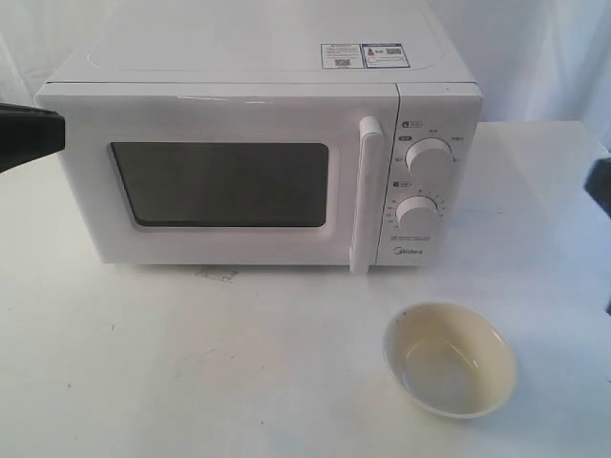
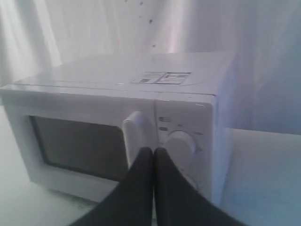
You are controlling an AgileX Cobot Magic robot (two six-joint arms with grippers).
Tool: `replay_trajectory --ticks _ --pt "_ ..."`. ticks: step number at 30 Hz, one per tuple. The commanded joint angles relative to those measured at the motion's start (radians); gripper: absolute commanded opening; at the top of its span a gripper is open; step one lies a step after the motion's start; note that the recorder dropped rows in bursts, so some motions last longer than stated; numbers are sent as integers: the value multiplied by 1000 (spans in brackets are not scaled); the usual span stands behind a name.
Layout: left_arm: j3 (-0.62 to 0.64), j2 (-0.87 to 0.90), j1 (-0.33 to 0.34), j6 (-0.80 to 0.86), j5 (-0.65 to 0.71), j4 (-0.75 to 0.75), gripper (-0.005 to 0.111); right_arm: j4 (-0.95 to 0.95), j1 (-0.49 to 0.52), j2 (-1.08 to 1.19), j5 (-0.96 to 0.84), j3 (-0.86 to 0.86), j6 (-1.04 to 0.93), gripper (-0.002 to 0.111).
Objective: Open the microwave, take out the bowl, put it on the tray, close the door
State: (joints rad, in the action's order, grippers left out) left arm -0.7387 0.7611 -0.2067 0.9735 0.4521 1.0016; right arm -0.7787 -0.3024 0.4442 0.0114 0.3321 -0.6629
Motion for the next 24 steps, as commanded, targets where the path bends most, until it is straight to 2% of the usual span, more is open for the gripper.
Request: replay_trajectory --ticks 1,7,9,15,21,22,23,24 --pt "3 -10 -5 -5 9 20 0 1 126 -188 -11 -118 51 0" --pt "3 -10 -5 -5 9 20 0 1 255 -444 -20 -269 113 0" --pt "3 -12 -5 -5 12 13 0 1 297 -444 -11 -314 130 0" --pt "3 -14 -5 -5 10 9 0 5 314 -444 -6 -332 127 0" --pt "3 -14 -5 -5 11 9 0 27 314 -444 -175 -332 119 0" --pt "3 -14 -5 -5 11 9 0 81 314 -444 -191 -332 131 0" --pt "3 -14 -5 -5 11 9 0 322 314 -444 -231 -332 262 0" --pt "3 -14 -5 -5 11 9 0 453 314 -444 -255 -332 389 0"
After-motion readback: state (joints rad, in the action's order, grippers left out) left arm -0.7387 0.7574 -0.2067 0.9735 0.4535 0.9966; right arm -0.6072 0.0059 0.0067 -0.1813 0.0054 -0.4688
